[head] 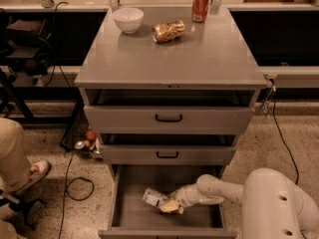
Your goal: Place blue plastic bottle into bottom drawer
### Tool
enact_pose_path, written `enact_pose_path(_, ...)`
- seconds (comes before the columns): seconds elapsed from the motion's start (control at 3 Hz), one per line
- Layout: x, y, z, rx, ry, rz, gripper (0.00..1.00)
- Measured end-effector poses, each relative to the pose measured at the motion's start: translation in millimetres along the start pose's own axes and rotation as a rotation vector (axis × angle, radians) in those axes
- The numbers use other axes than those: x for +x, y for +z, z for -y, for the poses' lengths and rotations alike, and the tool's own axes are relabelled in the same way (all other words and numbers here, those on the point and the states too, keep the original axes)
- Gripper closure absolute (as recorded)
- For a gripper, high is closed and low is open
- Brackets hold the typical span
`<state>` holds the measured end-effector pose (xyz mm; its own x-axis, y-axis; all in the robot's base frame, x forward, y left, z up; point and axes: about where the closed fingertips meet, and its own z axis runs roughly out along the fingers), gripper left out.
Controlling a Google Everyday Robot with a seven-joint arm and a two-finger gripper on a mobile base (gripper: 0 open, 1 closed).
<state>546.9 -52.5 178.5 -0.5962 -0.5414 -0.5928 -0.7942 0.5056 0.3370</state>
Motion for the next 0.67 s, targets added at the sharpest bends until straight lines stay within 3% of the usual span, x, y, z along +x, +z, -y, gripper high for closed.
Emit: enact_pose_path(0.67, -9.1, 23.1, 3.7, -0.001, -0.004, 0.017, 0.32)
